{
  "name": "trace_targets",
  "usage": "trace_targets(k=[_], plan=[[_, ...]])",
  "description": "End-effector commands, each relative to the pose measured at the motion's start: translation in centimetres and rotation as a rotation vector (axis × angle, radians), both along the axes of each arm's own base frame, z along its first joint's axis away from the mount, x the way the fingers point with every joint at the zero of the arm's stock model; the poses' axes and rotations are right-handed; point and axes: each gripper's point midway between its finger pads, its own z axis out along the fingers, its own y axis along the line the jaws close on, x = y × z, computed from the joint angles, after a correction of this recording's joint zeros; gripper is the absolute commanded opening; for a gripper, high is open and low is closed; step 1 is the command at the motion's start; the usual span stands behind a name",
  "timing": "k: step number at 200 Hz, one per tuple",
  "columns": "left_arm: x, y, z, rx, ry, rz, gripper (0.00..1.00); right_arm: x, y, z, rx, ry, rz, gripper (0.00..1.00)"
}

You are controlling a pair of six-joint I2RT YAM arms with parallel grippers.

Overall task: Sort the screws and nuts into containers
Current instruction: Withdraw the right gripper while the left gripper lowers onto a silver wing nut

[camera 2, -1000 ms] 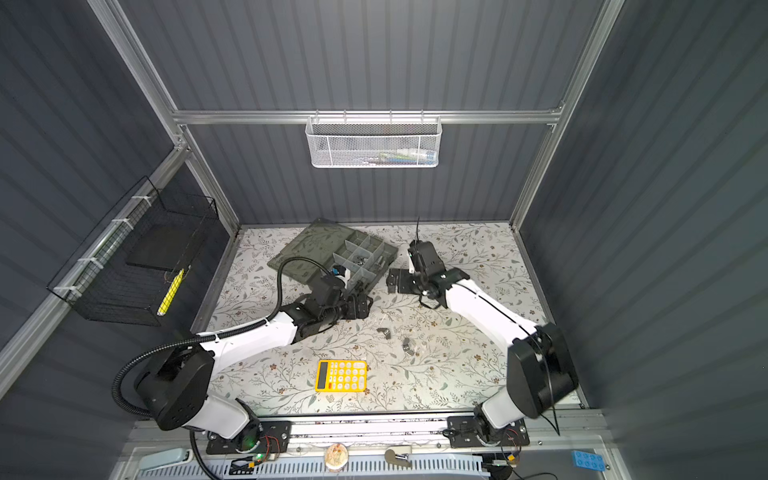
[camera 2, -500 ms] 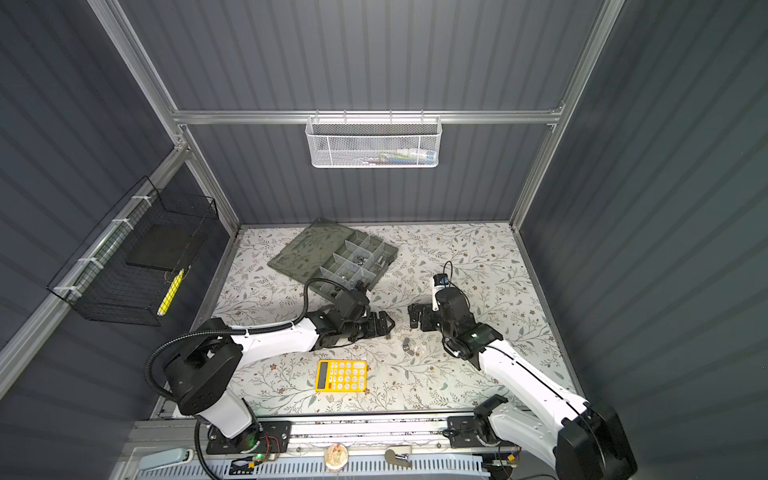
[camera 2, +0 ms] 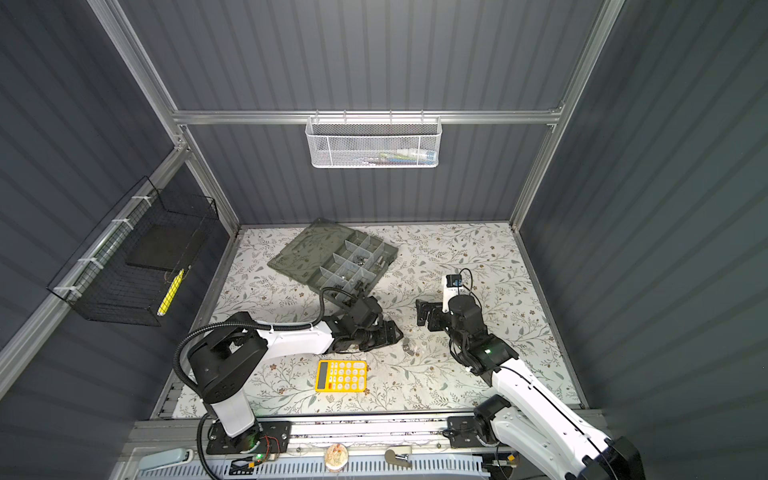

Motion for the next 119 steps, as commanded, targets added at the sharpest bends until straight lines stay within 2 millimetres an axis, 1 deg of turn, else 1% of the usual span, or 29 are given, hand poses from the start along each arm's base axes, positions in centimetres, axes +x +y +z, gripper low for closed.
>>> trace_targets(k=[1,31,88,101,119], plan=[[0.6,0.1,-0.8,0.068,-0.011,-0.008,0.76,-0.1,-0.4,-0.1,0.0,-0.003,-0.016,0.99],[1.6,0.5,-1.1,0.099,-0.014,-0.013,0.69,-0.2,-0.7,0.1,-0.001,-0.013,-0.024,0.99],[2.8,2.6,-2.4,0.181,-0.011,-0.023,0.6,-0.2,-0.4,-0.2,0.007,-0.011,-0.016,0.99],[3.0,2.8,-2.5,0.179,-0.009,-0.023,0.57,-0.1,-0.4,-0.4,0.007,-0.007,-0.015,0.99],[3.2,2.8,-2.8,0.191,-0.009,-0.035,0.56,0.0,-0.2,-0.5,0.005,0.0,-0.013,0.99]])
